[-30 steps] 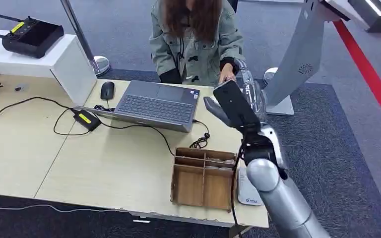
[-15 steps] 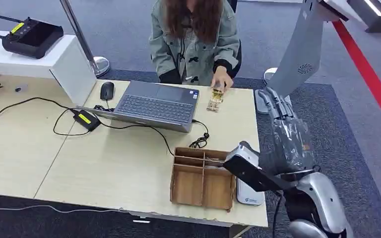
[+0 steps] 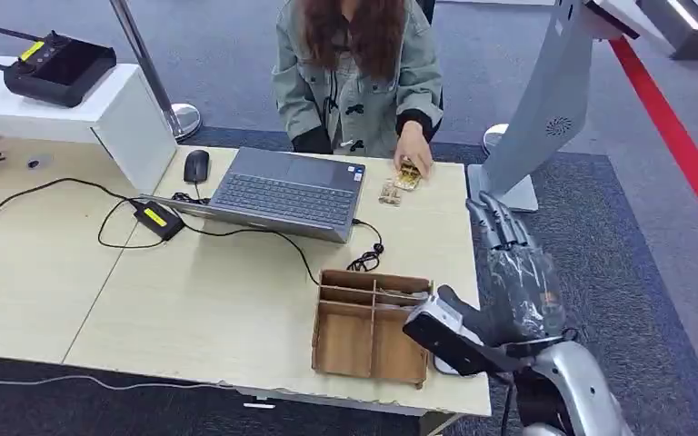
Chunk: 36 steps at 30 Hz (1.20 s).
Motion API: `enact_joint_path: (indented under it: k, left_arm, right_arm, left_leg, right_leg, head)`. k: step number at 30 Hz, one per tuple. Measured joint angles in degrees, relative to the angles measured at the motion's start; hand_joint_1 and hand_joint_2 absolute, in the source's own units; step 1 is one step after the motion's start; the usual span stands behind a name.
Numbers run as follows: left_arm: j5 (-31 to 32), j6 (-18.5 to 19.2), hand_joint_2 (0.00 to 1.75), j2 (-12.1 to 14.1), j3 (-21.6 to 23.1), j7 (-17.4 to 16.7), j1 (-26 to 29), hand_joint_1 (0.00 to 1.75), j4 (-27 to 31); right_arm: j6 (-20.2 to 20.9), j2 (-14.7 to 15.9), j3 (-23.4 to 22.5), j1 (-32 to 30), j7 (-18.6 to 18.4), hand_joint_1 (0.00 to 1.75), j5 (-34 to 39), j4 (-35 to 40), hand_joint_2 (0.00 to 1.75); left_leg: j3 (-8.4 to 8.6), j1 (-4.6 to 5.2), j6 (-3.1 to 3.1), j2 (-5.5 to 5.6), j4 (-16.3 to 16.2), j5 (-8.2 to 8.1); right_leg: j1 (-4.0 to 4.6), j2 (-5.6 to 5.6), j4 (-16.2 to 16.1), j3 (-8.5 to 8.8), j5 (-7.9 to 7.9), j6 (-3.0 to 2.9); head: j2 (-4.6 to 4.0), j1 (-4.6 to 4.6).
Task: Pass the card to the sensor for recognition and then transmit it.
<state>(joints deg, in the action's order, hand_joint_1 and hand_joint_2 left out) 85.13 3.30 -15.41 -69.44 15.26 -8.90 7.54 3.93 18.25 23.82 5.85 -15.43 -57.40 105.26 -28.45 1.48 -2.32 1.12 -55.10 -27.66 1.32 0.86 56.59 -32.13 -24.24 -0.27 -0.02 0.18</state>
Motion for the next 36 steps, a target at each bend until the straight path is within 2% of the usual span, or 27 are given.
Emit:
enact_joint_path:
  k: [3, 5, 6, 8, 10, 11, 16, 17, 19, 20, 21, 23, 29, 36]
  left_arm:
    - [0.2, 0.0, 0.0, 0.0, -0.2, 0.0, 0.0, 0.0, 0.0]
    - [0.3, 0.0, 0.0, 0.0, -0.2, 0.0, 0.0, 0.0, 0.0]
    - [0.3, -0.1, 0.0, 0.0, -0.3, 0.0, 0.0, 0.0, 0.0]
    - [0.5, -0.2, 0.0, 0.0, -0.3, -0.1, -0.1, 0.0, 0.0]
    - [0.6, -0.2, 0.0, 0.0, -0.3, -0.1, -0.1, 0.0, 0.0]
    - [0.7, -0.2, 0.0, 0.0, -0.3, -0.1, -0.1, 0.0, 0.0]
    - [0.8, -0.2, 0.0, 0.0, -0.3, -0.2, -0.1, 0.0, 0.0]
    - [0.8, -0.2, 0.0, 0.0, -0.3, -0.2, -0.1, 0.0, 0.0]
    - [0.9, -0.2, 0.0, 0.0, -0.3, -0.2, -0.1, 0.0, 0.0]
    - [0.9, -0.2, 0.0, 0.0, -0.3, -0.2, -0.1, 0.0, 0.0]
    - [0.9, -0.2, 0.0, 0.0, -0.3, -0.2, -0.1, 0.0, 0.0]
    - [1.0, -0.2, 0.0, 0.0, -0.3, -0.2, -0.1, 0.0, 0.0]
    - [1.2, -0.3, 0.0, 0.0, -0.3, -0.3, -0.1, 0.0, 0.0]
    - [1.2, -0.4, 0.0, 0.0, -0.3, -0.4, -0.1, 0.0, 0.0]
  right_arm:
    - [-0.7, -0.2, 0.3, -0.2, 0.2, 0.07, -0.3, -2.1, 1.75]
    - [-1.1, -0.5, 0.4, -0.3, 0.5, 0.24, -0.3, -3.8, 1.75]
    - [-1.4, -0.6, 0.6, -0.3, 0.7, 0.24, -0.3, -4.5, 1.75]
    - [-1.7, -1.0, 0.7, -0.3, 0.8, 0.61, -0.1, -5.9, 1.75]
    - [-2.1, -1.5, 0.8, -0.4, 0.9, 1.43, -0.1, -7.3, 1.75]
    - [-2.4, -1.9, 0.9, -0.3, 1.0, 1.5, -0.1, -8.0, 1.75]
    - [-3.5, -2.9, 1.2, -0.4, 1.2, 1.45, -0.2, -11.1, 1.75]
    - [-3.6, -3.1, 1.3, -0.3, 1.3, 1.27, -0.2, -11.5, 1.75]
    - [-3.8, -3.4, 1.4, -0.3, 1.3, 0.51, -0.2, -12.3, 1.75]
    - [-3.8, -3.6, 1.4, -0.3, 1.3, 0.24, -0.2, -12.7, 1.75]
    - [-3.9, -3.8, 1.5, -0.3, 1.3, 0.17, -0.2, -13.0, 1.75]
    - [-4.0, -4.0, 1.5, -0.3, 1.4, 0.12, -0.1, -13.6, 1.75]
    - [-4.7, -4.8, 1.6, -0.3, 1.7, 0.12, -0.1, -15.1, 1.75]
    - [-5.3, -5.6, 1.8, -0.3, 2.0, 0.19, 0.4, -16.7, 1.75]
  left_leg:
    - [0.0, 0.0, 0.0, 0.0, 0.0, 0.0]
    - [-0.01, 0.01, 0.0, 0.01, 0.0, 0.0]
    - [-0.01, 0.01, 0.0, 0.01, 0.0, 0.0]
    - [0.0, 0.01, 0.0, 0.0, 0.0, 0.0]
    - [-0.01, 0.0, 0.0, 0.01, 0.0, 0.0]
    - [0.0, 0.0, 0.0, 0.01, 0.0, 0.0]
    - [0.0, 0.0, 0.0, 0.01, 0.0, 0.0]
    - [0.0, 0.0, 0.0, 0.01, 0.0, 0.0]
    - [0.0, 0.0, 0.0, 0.01, 0.0, 0.0]
    - [-0.01, 0.0, 0.0, 0.01, 0.0, 0.0]
    - [-0.01, 0.0, 0.0, 0.01, 0.0, 0.0]
    - [-0.01, 0.0, 0.0, 0.01, 0.0, 0.0]
    - [-0.01, 0.0, 0.0, 0.01, 0.0, 0.0]
    - [-0.01, 0.0, 0.0, 0.01, 0.0, 0.0]
  right_leg:
    - [0.0, 0.0, 0.0, 0.0, 0.0, 0.0]
    - [-0.01, 0.0, 0.0, 0.0, 0.0, 0.0]
    - [-0.01, 0.0, 0.0, 0.0, 0.0, 0.0]
    - [-0.01, 0.0, 0.0, 0.0, 0.0, 0.0]
    - [-0.01, 0.0, 0.0, -0.01, 0.0, 0.0]
    - [0.0, 0.0, 0.0, -0.01, 0.0, 0.0]
    - [0.0, 0.0, 0.0, -0.01, 0.0, 0.0]
    - [0.0, 0.0, 0.0, -0.01, 0.0, 0.0]
    - [0.0, 0.0, 0.0, -0.01, -0.01, -0.01]
    - [0.0, 0.0, 0.0, -0.01, -0.01, -0.01]
    - [0.0, 0.0, 0.0, -0.01, -0.01, 0.0]
    - [0.0, 0.0, 0.0, -0.01, -0.01, 0.0]
    - [0.0, 0.0, 0.0, -0.01, -0.01, 0.0]
    - [0.0, 0.0, 0.0, -0.01, -0.01, 0.0]
  head:
    - [0.0, -0.02]
    - [0.0, 0.0]
    - [0.0, -0.02]
    - [0.0, -0.02]
    - [0.0, -0.02]
    - [0.0, -0.02]
    - [0.0, -0.02]
    - [0.0, -0.02]
    - [0.0, -0.02]
    - [0.0, -0.02]
    - [0.0, 0.0]
    - [0.0, 0.0]
    - [0.0, -0.02]
    - [0.0, 0.0]
